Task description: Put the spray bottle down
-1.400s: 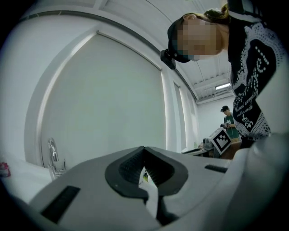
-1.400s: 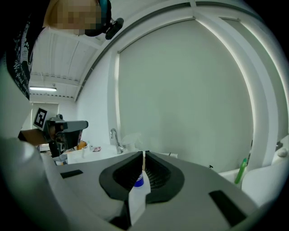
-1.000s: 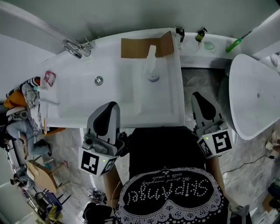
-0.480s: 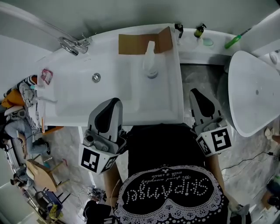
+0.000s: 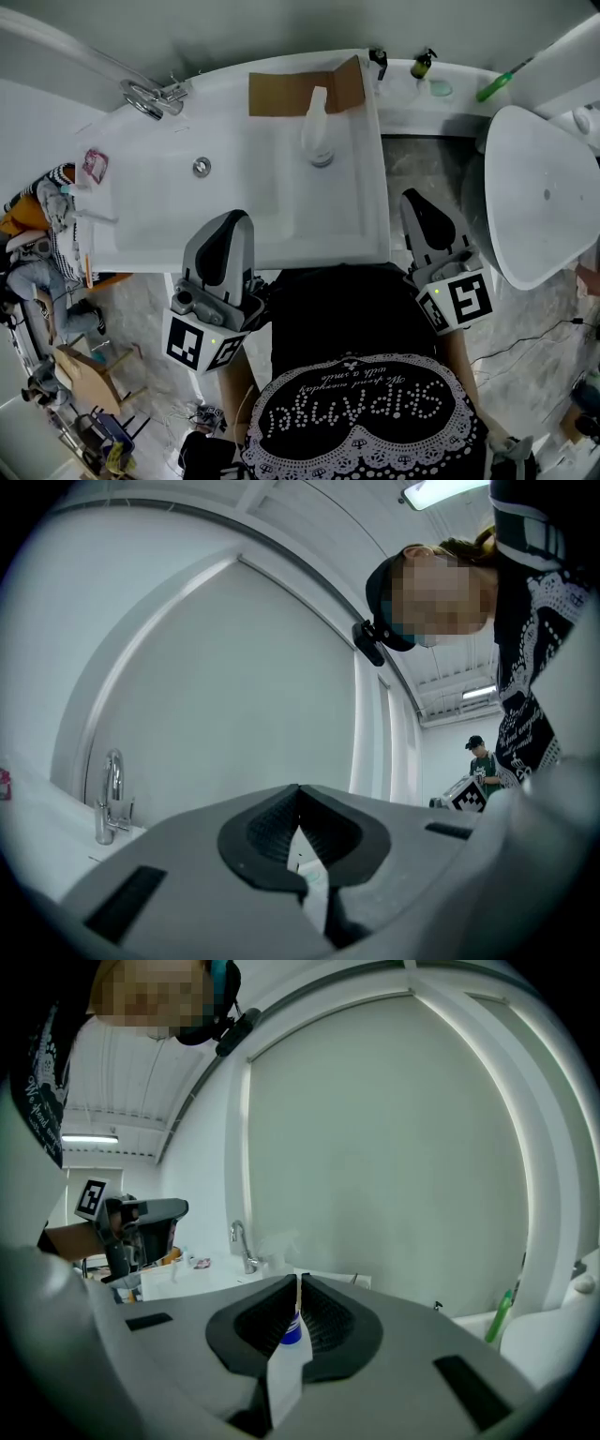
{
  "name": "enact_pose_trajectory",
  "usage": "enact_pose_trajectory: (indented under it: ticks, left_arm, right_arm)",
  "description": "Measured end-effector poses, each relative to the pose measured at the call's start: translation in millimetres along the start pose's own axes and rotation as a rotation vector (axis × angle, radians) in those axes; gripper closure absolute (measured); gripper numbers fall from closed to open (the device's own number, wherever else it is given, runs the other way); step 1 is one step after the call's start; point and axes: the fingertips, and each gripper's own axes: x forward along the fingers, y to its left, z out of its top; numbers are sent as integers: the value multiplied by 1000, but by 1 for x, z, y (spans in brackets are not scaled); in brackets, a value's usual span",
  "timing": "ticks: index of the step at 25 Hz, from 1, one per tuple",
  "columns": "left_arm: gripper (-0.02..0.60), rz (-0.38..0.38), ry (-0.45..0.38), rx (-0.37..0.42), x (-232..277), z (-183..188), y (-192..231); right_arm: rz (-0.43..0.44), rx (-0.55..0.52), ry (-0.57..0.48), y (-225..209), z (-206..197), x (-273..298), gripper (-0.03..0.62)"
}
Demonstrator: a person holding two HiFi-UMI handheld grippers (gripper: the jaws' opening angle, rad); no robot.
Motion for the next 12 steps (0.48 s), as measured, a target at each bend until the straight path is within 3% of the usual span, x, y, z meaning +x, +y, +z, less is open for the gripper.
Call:
enact_pose_trajectory:
  ticks: [12]
  left_arm:
    - [577, -6, -1, -1, -1, 0, 0]
  right_arm:
    - [-6, -6, 6, 2, 0, -2, 565]
